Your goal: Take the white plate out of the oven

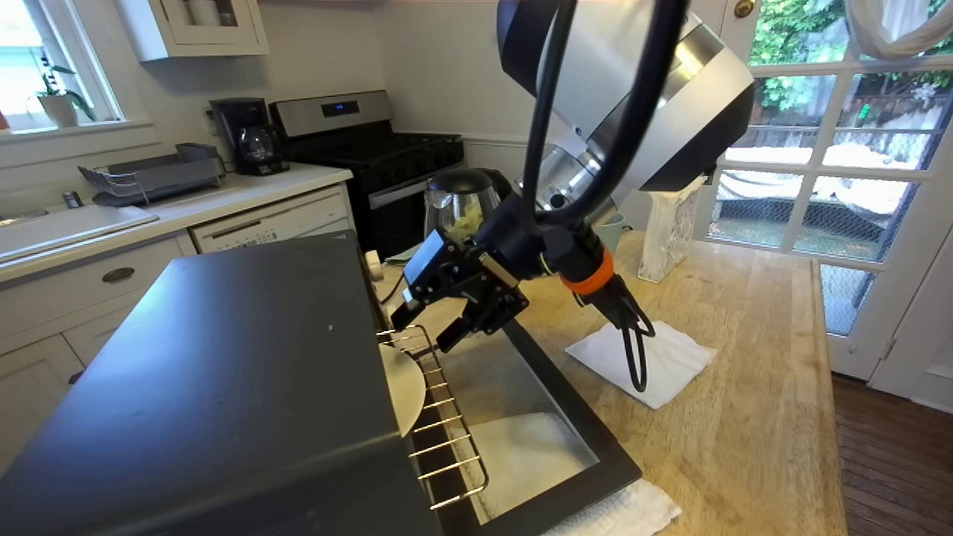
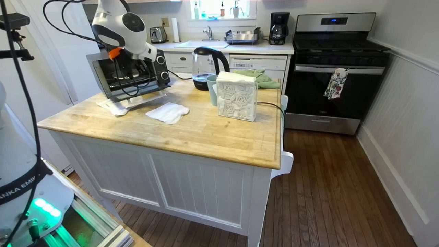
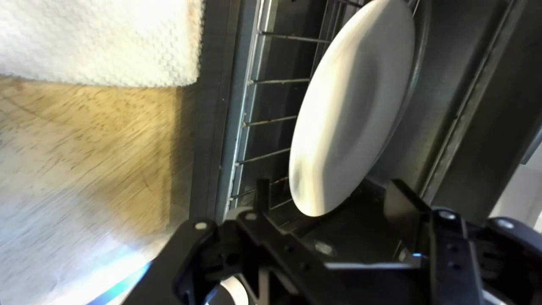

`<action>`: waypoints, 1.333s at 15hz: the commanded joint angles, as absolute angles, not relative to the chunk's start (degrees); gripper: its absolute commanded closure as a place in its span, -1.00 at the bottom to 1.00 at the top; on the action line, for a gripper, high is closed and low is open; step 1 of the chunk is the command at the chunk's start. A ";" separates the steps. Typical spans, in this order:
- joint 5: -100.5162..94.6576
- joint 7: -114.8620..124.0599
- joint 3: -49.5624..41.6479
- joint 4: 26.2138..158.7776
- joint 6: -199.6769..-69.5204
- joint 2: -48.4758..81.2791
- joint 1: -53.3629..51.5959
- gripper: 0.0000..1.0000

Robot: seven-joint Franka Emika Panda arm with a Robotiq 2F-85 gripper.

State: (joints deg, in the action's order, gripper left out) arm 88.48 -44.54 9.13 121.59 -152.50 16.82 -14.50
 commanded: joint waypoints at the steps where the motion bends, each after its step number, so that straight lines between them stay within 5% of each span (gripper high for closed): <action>1: 87.96 -43.79 9.04 119.63 -152.04 19.06 -14.48 -0.32; 9: 88.61 -43.81 9.44 117.10 -151.79 21.88 -14.55 0.11; 20: 88.54 -43.23 9.86 113.52 -150.96 25.32 -14.46 0.26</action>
